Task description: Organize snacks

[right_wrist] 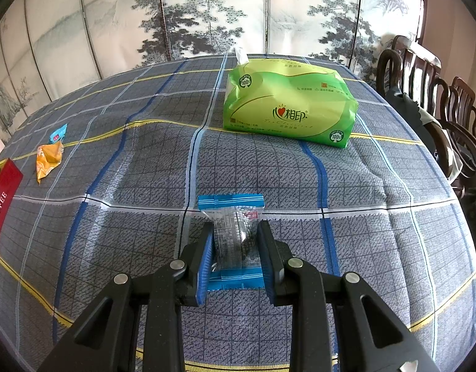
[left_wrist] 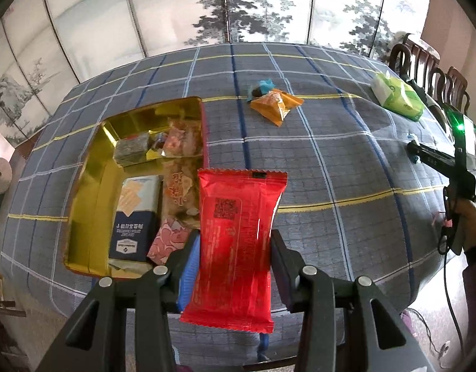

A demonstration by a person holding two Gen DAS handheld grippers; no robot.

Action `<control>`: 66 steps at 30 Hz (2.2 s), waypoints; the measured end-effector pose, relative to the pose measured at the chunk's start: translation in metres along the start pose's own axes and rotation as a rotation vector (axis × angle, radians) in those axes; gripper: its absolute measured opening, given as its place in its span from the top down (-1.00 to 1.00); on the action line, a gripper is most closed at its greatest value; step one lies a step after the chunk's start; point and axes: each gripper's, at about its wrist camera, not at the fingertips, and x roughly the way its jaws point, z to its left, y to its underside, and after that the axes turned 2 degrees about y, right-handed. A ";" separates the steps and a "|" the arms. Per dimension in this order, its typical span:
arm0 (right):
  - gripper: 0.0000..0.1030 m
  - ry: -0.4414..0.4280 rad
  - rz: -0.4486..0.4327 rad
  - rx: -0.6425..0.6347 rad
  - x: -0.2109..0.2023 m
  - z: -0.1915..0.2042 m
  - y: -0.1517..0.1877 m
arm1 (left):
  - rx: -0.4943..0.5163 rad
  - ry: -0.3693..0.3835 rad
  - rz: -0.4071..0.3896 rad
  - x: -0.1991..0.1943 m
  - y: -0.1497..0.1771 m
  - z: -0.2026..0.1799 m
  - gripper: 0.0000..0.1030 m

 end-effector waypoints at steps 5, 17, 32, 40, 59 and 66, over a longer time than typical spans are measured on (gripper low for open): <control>0.51 0.002 0.000 -0.001 0.000 0.001 0.000 | -0.015 -0.007 0.002 0.001 0.001 0.008 0.16; 0.51 0.004 0.001 -0.002 0.000 0.003 0.000 | -0.078 -0.051 -0.009 -0.001 -0.001 0.045 0.16; 0.52 0.008 0.001 -0.005 -0.001 0.005 0.000 | -0.145 -0.137 0.008 0.012 -0.002 0.097 0.16; 0.52 0.010 0.001 -0.007 -0.001 0.006 0.000 | -0.129 -0.203 -0.025 0.015 -0.005 0.112 0.16; 0.52 0.014 0.001 -0.009 -0.002 0.009 0.000 | -0.162 -0.231 -0.030 0.015 -0.006 0.126 0.16; 0.53 0.031 -0.001 -0.026 -0.002 0.008 0.002 | -0.135 -0.253 -0.047 0.008 -0.005 0.117 0.16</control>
